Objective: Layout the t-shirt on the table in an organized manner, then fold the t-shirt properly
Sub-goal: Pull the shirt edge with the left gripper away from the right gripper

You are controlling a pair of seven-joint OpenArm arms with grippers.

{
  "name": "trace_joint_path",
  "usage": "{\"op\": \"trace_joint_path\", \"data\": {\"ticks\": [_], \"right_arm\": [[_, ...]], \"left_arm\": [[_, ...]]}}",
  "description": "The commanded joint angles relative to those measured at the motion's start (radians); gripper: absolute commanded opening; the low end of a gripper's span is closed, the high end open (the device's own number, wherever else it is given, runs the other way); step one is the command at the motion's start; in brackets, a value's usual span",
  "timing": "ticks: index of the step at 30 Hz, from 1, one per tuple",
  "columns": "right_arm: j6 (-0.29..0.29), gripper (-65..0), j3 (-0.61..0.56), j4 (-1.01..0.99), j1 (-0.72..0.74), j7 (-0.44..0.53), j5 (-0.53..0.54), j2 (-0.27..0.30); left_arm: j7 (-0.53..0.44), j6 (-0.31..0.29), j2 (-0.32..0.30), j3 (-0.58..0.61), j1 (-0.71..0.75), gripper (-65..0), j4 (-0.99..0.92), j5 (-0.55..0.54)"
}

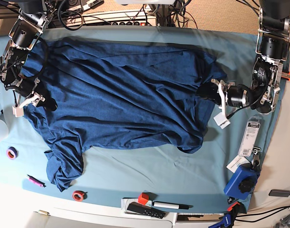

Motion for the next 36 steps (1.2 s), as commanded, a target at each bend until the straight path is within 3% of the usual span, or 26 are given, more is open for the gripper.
{"op": "trace_joint_path", "data": {"ticks": [1,14,28,36], "right_arm": [[0.005,-38.1,0.003,0.016,0.016,0.011,0.011,0.025],[0.005,-38.1,0.003,0.016,0.016,0.023,0.008,0.025],[0.005,-38.1,0.003,0.016,0.016,0.026,0.001,0.025],[0.005,-38.1,0.003,0.016,0.016,0.029,-0.003,0.025]], "left_arm": [[-0.011,-0.005,-0.019,-0.009,-0.019,-65.0,0.015,-0.026],[0.005,-0.005,-0.024,-0.166,-0.019,-65.0,0.015,-0.026],[0.088,-0.005,-0.038,-0.167,0.048,-65.0,0.015,-0.045],[0.095,-0.005,-0.110,-0.171,0.047,-65.0,0.015,-0.124]]}}
